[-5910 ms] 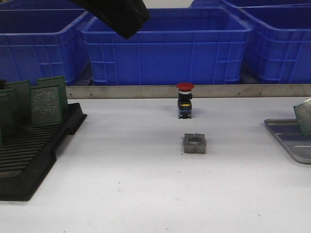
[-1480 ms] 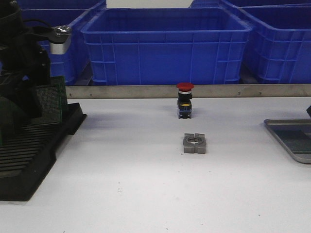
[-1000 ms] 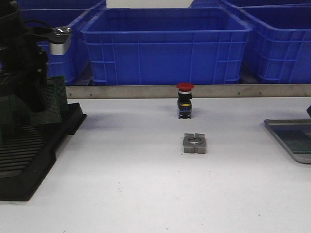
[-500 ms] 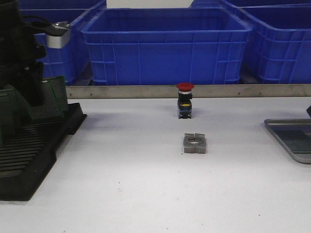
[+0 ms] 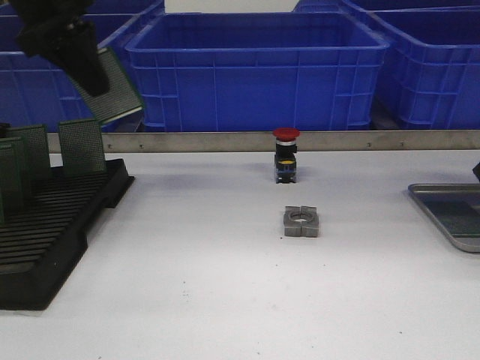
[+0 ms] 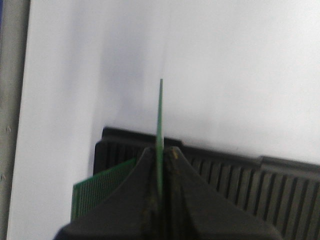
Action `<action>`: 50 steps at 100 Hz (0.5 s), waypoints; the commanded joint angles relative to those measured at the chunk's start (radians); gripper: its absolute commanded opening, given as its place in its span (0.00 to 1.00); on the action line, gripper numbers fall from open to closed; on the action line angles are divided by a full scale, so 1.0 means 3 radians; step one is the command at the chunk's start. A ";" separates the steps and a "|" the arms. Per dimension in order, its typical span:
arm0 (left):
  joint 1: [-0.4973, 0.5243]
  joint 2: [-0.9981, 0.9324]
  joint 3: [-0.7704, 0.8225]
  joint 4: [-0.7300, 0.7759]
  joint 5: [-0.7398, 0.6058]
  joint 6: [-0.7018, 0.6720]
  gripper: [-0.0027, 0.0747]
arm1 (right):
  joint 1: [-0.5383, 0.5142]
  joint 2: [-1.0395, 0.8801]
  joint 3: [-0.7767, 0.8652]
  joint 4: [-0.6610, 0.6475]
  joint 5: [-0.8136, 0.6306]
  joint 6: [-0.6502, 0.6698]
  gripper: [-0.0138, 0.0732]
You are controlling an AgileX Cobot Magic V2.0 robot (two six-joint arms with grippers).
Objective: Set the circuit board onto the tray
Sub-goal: 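Lift the second board out of the rack and move it toward center, then bring the right gripper to the held board and grasp its edge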
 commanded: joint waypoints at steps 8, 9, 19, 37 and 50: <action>-0.0297 -0.0399 -0.0114 -0.0512 0.0152 -0.0092 0.01 | -0.0020 -0.0193 -0.0074 0.0175 0.0155 -0.0027 0.71; -0.0328 -0.0410 -0.0114 -0.0523 0.0152 -0.0099 0.01 | -0.0020 -0.0193 -0.0074 0.0175 0.0157 -0.0027 0.71; -0.0569 -0.0434 -0.0114 -0.0695 0.0152 -0.0216 0.01 | -0.0020 -0.0193 -0.0074 0.0175 0.0181 -0.0027 0.71; -0.1029 -0.0348 -0.0114 -0.0949 0.0152 -0.0361 0.01 | -0.0020 -0.0193 -0.0074 0.0175 0.0194 -0.0027 0.71; -0.1253 -0.0213 -0.0114 -0.1003 0.0152 -0.0361 0.01 | -0.0020 -0.0193 -0.0074 0.0175 0.0194 -0.0030 0.71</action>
